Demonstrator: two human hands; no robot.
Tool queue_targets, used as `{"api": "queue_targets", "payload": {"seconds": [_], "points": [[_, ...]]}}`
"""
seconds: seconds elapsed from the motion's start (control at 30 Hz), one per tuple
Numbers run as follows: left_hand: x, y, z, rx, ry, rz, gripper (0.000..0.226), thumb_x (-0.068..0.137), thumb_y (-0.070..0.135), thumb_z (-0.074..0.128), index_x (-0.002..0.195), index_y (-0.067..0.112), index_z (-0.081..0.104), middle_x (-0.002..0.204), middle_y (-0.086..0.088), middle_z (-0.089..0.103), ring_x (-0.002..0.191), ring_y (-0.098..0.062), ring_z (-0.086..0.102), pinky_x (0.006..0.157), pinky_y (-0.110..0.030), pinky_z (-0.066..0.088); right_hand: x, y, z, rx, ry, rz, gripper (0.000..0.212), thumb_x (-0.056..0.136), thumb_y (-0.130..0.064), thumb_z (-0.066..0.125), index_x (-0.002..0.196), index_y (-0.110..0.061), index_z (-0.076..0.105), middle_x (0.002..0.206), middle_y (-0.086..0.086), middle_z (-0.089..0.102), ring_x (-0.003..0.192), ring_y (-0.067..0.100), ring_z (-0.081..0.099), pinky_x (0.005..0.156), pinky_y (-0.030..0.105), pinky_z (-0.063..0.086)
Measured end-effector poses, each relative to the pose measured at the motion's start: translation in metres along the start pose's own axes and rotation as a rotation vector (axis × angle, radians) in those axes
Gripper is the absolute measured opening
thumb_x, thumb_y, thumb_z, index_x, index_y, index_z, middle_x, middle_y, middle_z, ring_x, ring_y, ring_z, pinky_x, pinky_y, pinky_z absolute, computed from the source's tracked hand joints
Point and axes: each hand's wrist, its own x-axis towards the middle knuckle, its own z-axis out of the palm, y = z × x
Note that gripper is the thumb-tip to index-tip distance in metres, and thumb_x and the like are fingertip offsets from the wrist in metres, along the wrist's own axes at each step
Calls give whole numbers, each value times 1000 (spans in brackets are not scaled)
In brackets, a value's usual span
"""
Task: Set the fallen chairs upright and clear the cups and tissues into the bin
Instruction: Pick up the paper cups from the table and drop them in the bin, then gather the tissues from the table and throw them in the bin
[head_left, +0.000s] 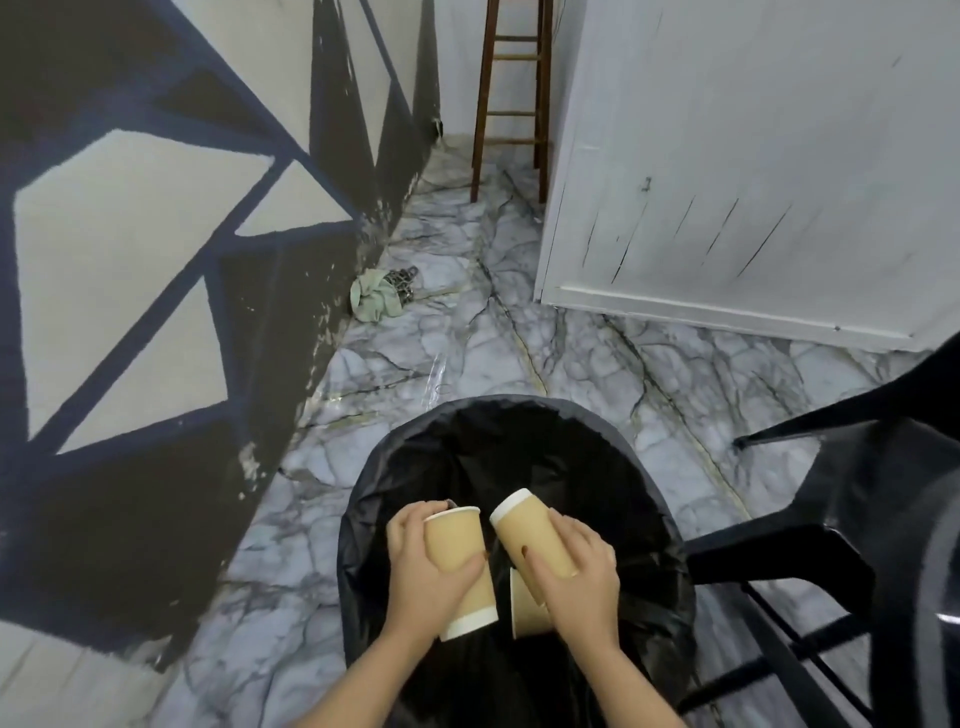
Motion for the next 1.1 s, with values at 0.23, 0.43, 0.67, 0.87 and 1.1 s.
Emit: {"api": "queue_targets", "payload": {"seconds": [0.23,0.43,0.67,0.87,1.1], "points": [[3,-25,4,-50,-152,-120,101,63,23,85,137,48,21,151,10,11,131,-1,21,110,-30,23,2,26,2,-131,-185,13,86,78,-55,62,145,-43,10,157,-14,10,146,15,-4,119,45,7],[-9,33,-6,-40,-184,-59,83,72,21,78,130,50,26,154,6,16,130,1,20,107,-25,19,-10,-23,-43,-125,-181,-69,84,77,-53,64,136,-53,4,156,-19,2,145,10,-11,119,42,6],[-23,157,12,-61,-415,124,72,78,31,70,130,51,25,153,14,11,135,2,15,114,-34,20,-25,-119,-143,-112,-34,-220,80,82,-52,58,139,-50,2,148,-27,-6,142,4,-16,117,34,1],[-41,237,44,-98,-567,275,61,82,39,61,129,52,24,153,16,12,138,0,12,114,-32,16,-54,-148,-228,-145,200,-225,79,80,-58,56,143,-44,11,153,-24,1,142,3,-13,118,33,1],[-89,287,76,-98,-795,464,57,86,27,63,124,55,31,150,15,19,140,-5,14,112,-35,19,-125,-123,-300,-103,478,-77,74,82,-48,61,138,-50,13,146,-30,3,142,1,-8,119,36,7]]}}
